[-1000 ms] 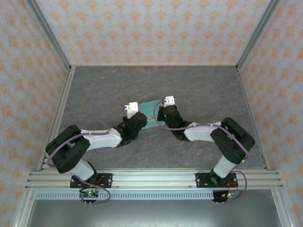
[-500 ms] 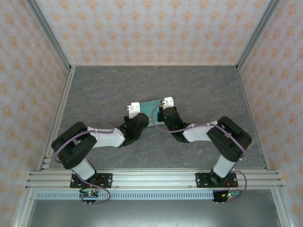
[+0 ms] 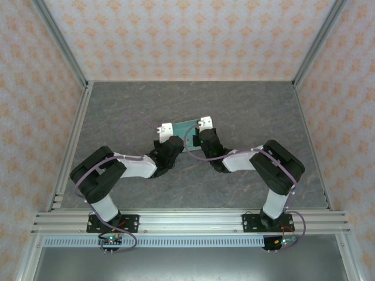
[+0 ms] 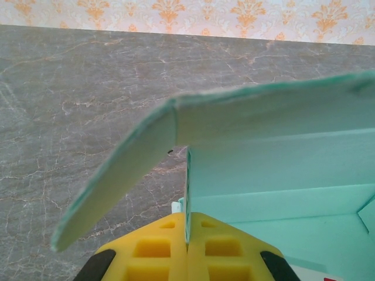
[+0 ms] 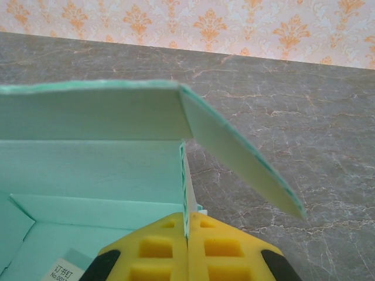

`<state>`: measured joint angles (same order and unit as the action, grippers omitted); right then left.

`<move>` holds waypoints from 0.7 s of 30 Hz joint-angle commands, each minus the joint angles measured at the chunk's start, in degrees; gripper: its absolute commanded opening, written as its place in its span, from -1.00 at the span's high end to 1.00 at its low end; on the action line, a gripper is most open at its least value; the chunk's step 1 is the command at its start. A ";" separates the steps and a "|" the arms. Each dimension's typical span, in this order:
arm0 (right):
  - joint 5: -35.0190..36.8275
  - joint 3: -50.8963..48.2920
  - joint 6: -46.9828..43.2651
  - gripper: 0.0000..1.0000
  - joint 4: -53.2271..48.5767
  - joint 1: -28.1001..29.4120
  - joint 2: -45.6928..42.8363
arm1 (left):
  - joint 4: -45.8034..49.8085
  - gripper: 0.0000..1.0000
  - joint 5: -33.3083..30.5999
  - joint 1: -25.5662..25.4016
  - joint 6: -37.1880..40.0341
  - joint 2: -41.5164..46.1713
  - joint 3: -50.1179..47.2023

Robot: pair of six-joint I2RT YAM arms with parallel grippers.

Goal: Fold the paper box

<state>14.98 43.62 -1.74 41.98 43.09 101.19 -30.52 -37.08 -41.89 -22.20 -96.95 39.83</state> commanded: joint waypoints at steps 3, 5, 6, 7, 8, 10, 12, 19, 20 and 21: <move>1.19 3.04 7.14 1.00 -3.60 0.13 -0.66 | -0.06 1.00 -2.83 0.40 -0.71 -1.86 0.86; 1.44 3.48 9.36 1.00 -5.75 0.28 -1.30 | 0.09 1.00 -2.65 0.40 -0.97 -1.84 0.87; 1.91 3.77 10.23 1.00 -6.60 0.48 -1.46 | 0.24 1.00 -2.58 0.41 -1.14 -1.76 0.94; 2.26 3.85 10.72 1.00 -6.98 0.64 -1.47 | 0.35 1.00 -2.56 0.40 -1.25 -1.80 0.95; 2.62 3.93 10.98 1.00 -7.17 0.68 -1.39 | 0.29 1.00 -2.47 0.38 -1.20 -1.76 0.95; 2.84 3.91 11.33 1.00 -6.78 0.69 -0.79 | 0.35 1.00 -2.47 0.32 -1.19 -1.87 1.01; 2.75 3.35 11.25 1.00 -5.49 0.76 0.04 | 0.36 1.00 -2.54 0.31 -1.44 -2.01 0.94; 2.23 0.36 11.93 1.00 -0.85 0.92 1.48 | -0.92 1.00 -3.45 -0.27 -1.79 -2.37 -0.36; 2.31 -0.04 11.92 1.00 -0.52 1.01 1.47 | -1.05 1.00 -3.59 -0.38 -1.85 -2.34 -0.46; 2.63 -0.38 11.91 1.00 -0.09 1.03 1.54 | -1.05 1.00 -3.90 -0.42 -1.89 -2.28 -0.54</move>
<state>16.32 44.75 7.99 39.18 43.72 101.78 -31.66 -38.00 -42.02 -22.61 -98.04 40.34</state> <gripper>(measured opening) 0.045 0.049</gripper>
